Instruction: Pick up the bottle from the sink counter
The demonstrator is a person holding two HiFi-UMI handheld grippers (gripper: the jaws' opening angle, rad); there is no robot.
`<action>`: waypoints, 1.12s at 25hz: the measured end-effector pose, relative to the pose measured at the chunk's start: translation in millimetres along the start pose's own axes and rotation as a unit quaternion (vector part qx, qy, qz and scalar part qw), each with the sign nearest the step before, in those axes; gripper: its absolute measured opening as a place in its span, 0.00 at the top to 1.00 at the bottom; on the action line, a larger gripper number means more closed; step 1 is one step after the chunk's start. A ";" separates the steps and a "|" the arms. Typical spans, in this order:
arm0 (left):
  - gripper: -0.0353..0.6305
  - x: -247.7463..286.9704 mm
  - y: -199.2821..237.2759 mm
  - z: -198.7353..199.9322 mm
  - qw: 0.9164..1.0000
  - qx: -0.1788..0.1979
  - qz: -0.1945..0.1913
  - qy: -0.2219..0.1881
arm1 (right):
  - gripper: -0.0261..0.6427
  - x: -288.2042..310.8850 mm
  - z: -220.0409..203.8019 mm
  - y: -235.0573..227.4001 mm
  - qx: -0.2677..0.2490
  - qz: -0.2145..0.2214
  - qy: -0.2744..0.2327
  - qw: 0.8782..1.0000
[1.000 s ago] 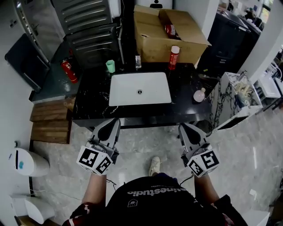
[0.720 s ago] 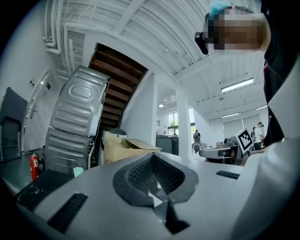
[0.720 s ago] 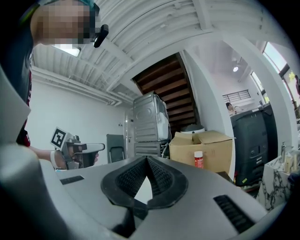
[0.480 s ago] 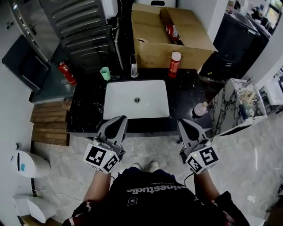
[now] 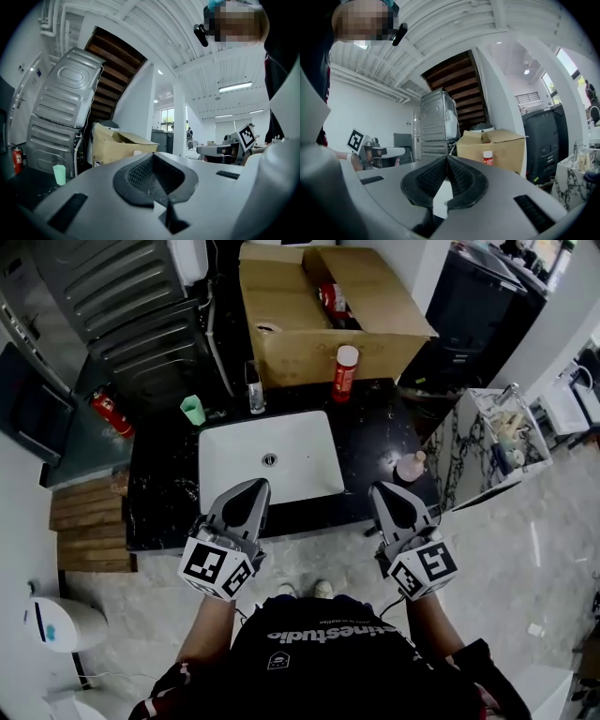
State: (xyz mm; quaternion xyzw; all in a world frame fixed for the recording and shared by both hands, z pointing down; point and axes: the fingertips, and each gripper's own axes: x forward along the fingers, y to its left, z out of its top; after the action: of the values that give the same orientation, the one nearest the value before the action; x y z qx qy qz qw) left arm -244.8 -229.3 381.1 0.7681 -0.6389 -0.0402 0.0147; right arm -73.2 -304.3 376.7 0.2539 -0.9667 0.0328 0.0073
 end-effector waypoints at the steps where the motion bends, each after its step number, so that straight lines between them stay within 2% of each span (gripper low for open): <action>1: 0.93 10.6 -3.4 -3.5 1.000 -0.002 -0.014 0.002 | 0.90 -1.7 -1.6 -7.0 0.000 -0.012 0.000 1.000; 7: 0.93 82.8 -44.4 -20.3 0.994 0.008 -0.112 -0.004 | 0.90 -16.7 -15.6 -65.6 -0.001 -0.092 0.001 0.996; 11: 0.92 140.6 -70.7 -43.3 0.989 0.006 -0.151 0.003 | 0.90 -26.6 -37.0 -115.5 -0.003 -0.152 0.011 0.988; 12: 0.92 153.6 -75.8 -50.3 0.987 0.005 -0.158 0.005 | 0.88 -26.9 -44.3 -127.7 -0.003 -0.164 0.015 0.986; 14: 0.92 177.1 -85.6 -63.5 0.985 0.002 -0.170 0.007 | 0.77 -25.4 -60.2 -151.3 -0.002 -0.185 0.024 0.983; 23: 0.92 272.5 -126.7 -129.9 0.980 0.000 -0.199 0.032 | 0.63 -9.2 -132.5 -241.2 -0.004 -0.260 0.052 0.964; 28: 0.92 294.5 -134.8 -144.3 0.978 -0.005 -0.203 0.046 | 0.59 2.9 -166.6 -276.4 0.011 -0.276 0.080 0.958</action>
State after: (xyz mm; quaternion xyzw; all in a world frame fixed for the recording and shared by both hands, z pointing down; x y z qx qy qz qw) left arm -47.9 -498.1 502.3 0.8828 -0.4680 -0.0100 0.0398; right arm 59.6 -534.7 559.6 0.5071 -0.8550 0.0602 0.0903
